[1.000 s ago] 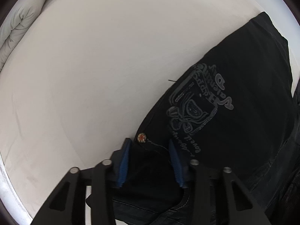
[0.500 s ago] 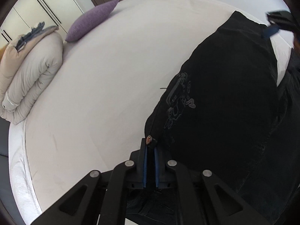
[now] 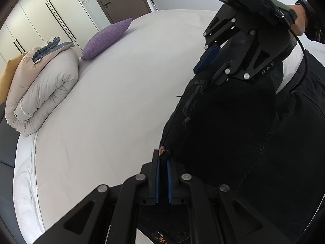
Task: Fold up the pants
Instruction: 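Grasp the waistband with the right tool beside the left tool, then lift the waistband with both tools and flip the jeans over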
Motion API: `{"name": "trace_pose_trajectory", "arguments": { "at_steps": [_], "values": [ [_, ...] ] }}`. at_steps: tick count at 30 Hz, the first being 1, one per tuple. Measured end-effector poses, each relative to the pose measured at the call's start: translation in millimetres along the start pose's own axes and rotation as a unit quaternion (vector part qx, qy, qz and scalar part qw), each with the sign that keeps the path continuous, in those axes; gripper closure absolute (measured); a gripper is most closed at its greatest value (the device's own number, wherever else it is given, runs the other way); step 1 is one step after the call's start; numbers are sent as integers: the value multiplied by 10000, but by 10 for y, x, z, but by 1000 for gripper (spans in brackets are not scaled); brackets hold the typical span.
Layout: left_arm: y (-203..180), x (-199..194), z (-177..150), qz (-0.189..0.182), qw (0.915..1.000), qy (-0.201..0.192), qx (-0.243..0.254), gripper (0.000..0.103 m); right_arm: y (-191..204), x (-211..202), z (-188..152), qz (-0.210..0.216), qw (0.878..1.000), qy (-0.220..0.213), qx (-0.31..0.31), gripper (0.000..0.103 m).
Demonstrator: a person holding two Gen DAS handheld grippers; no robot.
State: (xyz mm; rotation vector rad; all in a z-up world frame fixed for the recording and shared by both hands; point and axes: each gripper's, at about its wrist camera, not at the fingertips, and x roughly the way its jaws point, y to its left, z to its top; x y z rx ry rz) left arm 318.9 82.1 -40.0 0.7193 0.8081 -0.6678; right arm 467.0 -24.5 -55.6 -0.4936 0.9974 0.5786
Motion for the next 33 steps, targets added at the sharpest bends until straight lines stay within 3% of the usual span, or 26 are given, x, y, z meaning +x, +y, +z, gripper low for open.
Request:
{"name": "trace_pose_trajectory", "arguments": {
  "at_steps": [5,12,17,19,21,23,24,26,28,30,33],
  "values": [
    [-31,-82,-60,-15,9999,-63,-116,98,70,15,56,226,9994,-89,228,93],
    [-178,-319,-200,-17,9997,-168,-180,98,346,-222,104,153,9992,-282,-220,96],
    [-257,-463,-282,69,9996,-134,-232,98,753,-315,35,-253,9944,-173,-1007,97],
    [-305,-543,-345,31,9995,-164,-251,98,1012,-410,-68,-549,9855,-219,-1588,98],
    [-394,-631,-416,11,9996,-197,-208,98,1283,-410,-200,-1115,9622,-190,-2476,98],
    [-540,-715,-487,99,9997,-226,-71,98,1660,-361,-393,-1800,9153,-101,-3601,98],
    [-604,-748,-515,129,9996,-237,-16,98,1839,-332,-529,-2102,8841,-56,-4172,99],
    [-750,-824,-602,112,9996,-260,82,98,2081,-289,-761,-2414,8381,-3,-4891,99],
    [-894,-883,-710,16,9995,-279,170,98,2263,-226,-961,-2603,8024,29,-5371,99],
    [-1059,-889,-823,-97,9994,-183,275,98,2418,-121,-1173,-2654,7741,71,-5747,99],
    [-1364,-816,-1006,-168,9983,44,550,98,2620,16,-1474,-2602,7433,219,-6159,99]
  ]
}}
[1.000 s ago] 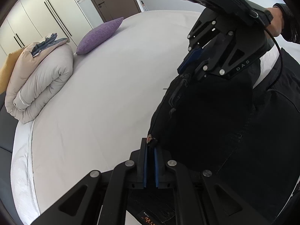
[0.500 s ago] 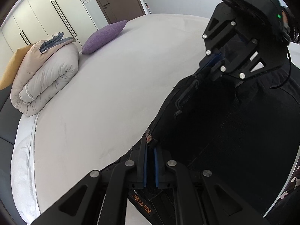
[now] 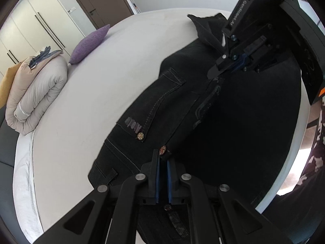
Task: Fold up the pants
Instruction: 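Lift the waistband with both tools and flip the jeans over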
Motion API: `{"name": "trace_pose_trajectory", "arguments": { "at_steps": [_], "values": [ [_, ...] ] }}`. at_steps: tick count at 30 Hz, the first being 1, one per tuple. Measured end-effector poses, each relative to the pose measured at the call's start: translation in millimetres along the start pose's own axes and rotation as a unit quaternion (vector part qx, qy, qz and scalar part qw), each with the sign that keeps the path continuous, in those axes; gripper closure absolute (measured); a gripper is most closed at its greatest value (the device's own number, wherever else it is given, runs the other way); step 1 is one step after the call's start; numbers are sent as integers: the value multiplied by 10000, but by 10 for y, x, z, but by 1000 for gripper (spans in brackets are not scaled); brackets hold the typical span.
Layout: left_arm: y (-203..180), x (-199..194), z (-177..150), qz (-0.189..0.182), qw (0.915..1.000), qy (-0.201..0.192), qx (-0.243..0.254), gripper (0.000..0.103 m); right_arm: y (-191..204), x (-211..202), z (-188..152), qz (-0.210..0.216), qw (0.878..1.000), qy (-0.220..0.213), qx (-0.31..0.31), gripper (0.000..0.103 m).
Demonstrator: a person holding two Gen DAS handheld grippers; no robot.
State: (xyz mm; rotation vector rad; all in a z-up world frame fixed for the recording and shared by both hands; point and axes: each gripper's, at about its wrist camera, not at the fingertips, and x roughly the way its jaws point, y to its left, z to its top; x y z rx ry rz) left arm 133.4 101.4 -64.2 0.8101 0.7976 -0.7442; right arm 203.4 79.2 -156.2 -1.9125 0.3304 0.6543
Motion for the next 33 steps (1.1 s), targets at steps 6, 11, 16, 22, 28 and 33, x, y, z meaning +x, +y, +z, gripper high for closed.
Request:
{"name": "trace_pose_trajectory", "arguments": {
  "at_steps": [6,11,16,22,28,33],
  "values": [
    [-344,35,-272,-227,9994,236,137,98,525,-180,356,201,9978,-146,-621,99],
    [-409,25,-477,-294,9984,473,137,100,740,-324,612,310,9957,-240,-843,99],
    [-480,-38,-632,-387,9980,488,49,100,792,-434,682,455,9955,-302,-779,99],
    [-546,-54,-676,-383,9983,448,-26,100,896,-559,814,475,9966,-192,-642,99],
    [-393,43,-677,-353,9982,472,-136,100,836,-604,1089,442,9967,-31,-685,99],
    [-321,57,-733,-335,9980,439,-309,94,833,-655,1139,448,9975,60,-548,98]
  ]
}}
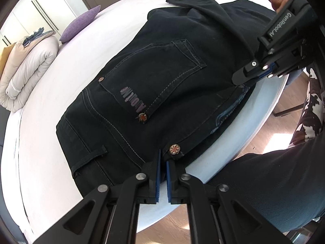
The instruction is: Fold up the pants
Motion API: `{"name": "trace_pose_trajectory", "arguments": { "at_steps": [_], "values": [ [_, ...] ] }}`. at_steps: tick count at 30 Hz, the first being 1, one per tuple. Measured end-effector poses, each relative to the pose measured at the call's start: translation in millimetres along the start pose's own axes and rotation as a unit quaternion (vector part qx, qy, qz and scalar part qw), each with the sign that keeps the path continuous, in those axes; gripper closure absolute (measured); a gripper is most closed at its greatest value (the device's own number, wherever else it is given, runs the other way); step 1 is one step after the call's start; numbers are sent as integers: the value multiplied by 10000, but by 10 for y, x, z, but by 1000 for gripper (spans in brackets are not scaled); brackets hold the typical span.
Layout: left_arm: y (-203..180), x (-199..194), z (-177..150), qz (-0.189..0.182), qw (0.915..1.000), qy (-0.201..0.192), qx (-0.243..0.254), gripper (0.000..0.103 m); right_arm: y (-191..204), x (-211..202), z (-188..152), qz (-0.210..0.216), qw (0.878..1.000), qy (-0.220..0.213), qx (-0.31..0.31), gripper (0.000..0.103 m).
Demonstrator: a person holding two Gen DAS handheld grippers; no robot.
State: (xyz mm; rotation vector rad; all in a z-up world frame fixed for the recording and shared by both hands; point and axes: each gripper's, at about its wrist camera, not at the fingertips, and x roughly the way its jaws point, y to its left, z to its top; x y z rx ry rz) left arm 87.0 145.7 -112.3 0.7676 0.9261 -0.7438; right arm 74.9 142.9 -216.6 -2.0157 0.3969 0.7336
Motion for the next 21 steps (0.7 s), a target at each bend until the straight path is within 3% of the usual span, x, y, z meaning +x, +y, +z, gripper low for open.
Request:
{"name": "trace_pose_trajectory", "arguments": {
  "at_steps": [2,4,5,6,10,15,18,21],
  "values": [
    [5,-18,-4,95,9999,11,-39,89,0,37,4,49,10000,-8,71,98],
    [23,-60,-41,271,9996,79,-65,72,9,56,3,53,9999,-12,149,98],
    [46,-85,-59,369,9992,145,-109,53,39,26,0,58,9997,4,221,97],
    [72,-111,-78,383,9990,168,-164,42,30,27,-1,78,9995,17,312,97],
    [257,-357,-132,257,9982,113,-529,41,15,39,0,143,9981,53,603,97],
    [469,-597,167,163,9921,-530,-1128,41,47,71,7,73,9965,110,828,97],
    [448,-357,520,113,9903,-628,-1231,41,68,71,-2,-105,9939,123,1088,97],
    [358,107,719,51,9916,-220,-1271,41,150,45,-7,-503,9880,144,1454,97]
  ]
}}
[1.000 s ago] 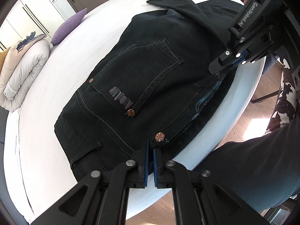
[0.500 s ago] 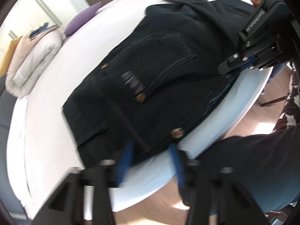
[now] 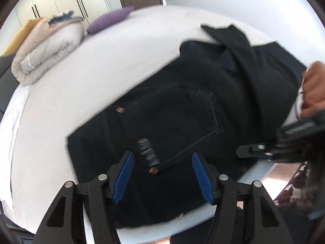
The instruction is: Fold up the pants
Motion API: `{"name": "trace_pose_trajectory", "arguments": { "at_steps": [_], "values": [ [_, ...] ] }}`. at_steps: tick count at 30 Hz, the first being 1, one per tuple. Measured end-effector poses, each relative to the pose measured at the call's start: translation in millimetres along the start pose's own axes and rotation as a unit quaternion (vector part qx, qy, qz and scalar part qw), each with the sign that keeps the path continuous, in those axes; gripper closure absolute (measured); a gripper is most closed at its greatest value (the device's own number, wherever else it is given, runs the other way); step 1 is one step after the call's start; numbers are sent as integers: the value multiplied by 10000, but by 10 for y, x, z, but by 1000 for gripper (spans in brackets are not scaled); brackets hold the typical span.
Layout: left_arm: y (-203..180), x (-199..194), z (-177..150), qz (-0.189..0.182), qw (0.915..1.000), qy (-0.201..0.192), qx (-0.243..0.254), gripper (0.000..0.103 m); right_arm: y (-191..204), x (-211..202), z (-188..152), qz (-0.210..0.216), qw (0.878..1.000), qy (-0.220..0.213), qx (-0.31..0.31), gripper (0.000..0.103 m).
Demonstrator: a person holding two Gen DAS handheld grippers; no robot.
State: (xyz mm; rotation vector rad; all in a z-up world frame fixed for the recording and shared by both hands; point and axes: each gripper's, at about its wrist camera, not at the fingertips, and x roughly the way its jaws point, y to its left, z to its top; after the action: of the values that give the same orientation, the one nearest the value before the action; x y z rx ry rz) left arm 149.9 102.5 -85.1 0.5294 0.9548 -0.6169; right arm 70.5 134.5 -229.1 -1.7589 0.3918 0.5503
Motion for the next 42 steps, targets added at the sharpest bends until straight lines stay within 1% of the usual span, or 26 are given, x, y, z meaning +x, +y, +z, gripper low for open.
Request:
{"name": "trace_pose_trajectory", "arguments": {
  "at_steps": [2,5,9,10,11,12,14,15,16,17,18,19,20,21,22,24,25,26,27,29,31,32,34,38,40,42],
  "values": [
    [-85,324,2,46,9994,344,-52,40,59,-27,-11,-320,9987,-23,405,96],
    [52,370,-1,-153,9977,239,-611,37,69,-111,-84,-429,9922,-35,1172,94],
    [61,394,8,-83,9975,288,-644,36,0,-329,-303,-274,9730,-91,2292,91],
    [57,408,39,-48,9973,345,-648,36,-58,-425,-393,-155,9628,-141,2694,91],
    [70,422,65,-35,9971,385,-659,36,-153,-523,-514,-9,9467,-218,3215,90],
    [73,427,85,-31,9969,413,-675,36,-271,-611,-679,193,9220,-309,3854,90],
    [51,420,125,-36,9964,447,-720,37,-565,-720,-1197,493,8444,-372,5322,82],
    [33,407,167,-22,9961,477,-737,37,-722,-737,-1567,607,7881,-364,6115,76],
    [33,384,199,38,9960,492,-748,37,-823,-735,-1883,681,7396,-392,6685,57],
    [1,368,225,144,9960,467,-753,37,-933,-726,-2312,736,6685,-430,7388,30],
    [-2,312,287,294,9959,387,-758,37,-995,-708,-2660,712,6117,-430,7867,23],
    [-28,243,326,353,9958,322,-779,37,-1044,-686,-3060,639,5440,-426,8355,22],
    [-20,177,381,362,9954,192,-861,37,-1087,-643,-3397,602,4920,-421,8675,22],
    [-16,146,426,295,9950,105,-944,37,-1151,-566,-3686,534,4581,-225,8870,22],
    [-4,154,482,165,9943,54,-1056,37,-1215,-468,-3868,472,4521,33,8907,22],
    [-10,243,501,113,9940,80,-1089,37,-1375,-154,-4122,557,4659,694,8804,22],
    [-42,349,535,113,9942,146,-1064,37,-1447,53,-4228,693,4675,993,8756,22],
    [-59,433,546,94,9941,227,-1056,37,-1499,251,-4313,864,4632,1246,8732,22],
    [-85,554,543,50,9936,385,-1057,37,-1551,468,-4399,965,4565,1536,8710,22],
    [-120,634,514,40,9930,362,-1126,35,-1649,841,-4453,1132,4411,1831,8713,22],
    [-109,638,515,-28,9926,365,-1160,35,-1645,1198,-4604,1290,4069,2112,8793,22],
    [-102,625,491,-34,9928,360,-1143,35,-1615,1337,-4644,1282,3957,2243,8813,22],
    [-122,628,488,-19,9931,330,-1125,35,-1586,1640,-4608,1415,3813,2478,8793,22],
    [-84,625,359,10,9931,296,-1133,35,-1480,2016,-4476,1585,3775,3003,8615,22],
    [-70,630,363,2,9930,277,-1147,35,-1468,2094,-4453,1489,3824,3112,8572,23],
    [-41,590,317,-4,9929,253,-1164,35,-1484,2086,-4458,1374,3850,3046,8603,38]
  ]
}}
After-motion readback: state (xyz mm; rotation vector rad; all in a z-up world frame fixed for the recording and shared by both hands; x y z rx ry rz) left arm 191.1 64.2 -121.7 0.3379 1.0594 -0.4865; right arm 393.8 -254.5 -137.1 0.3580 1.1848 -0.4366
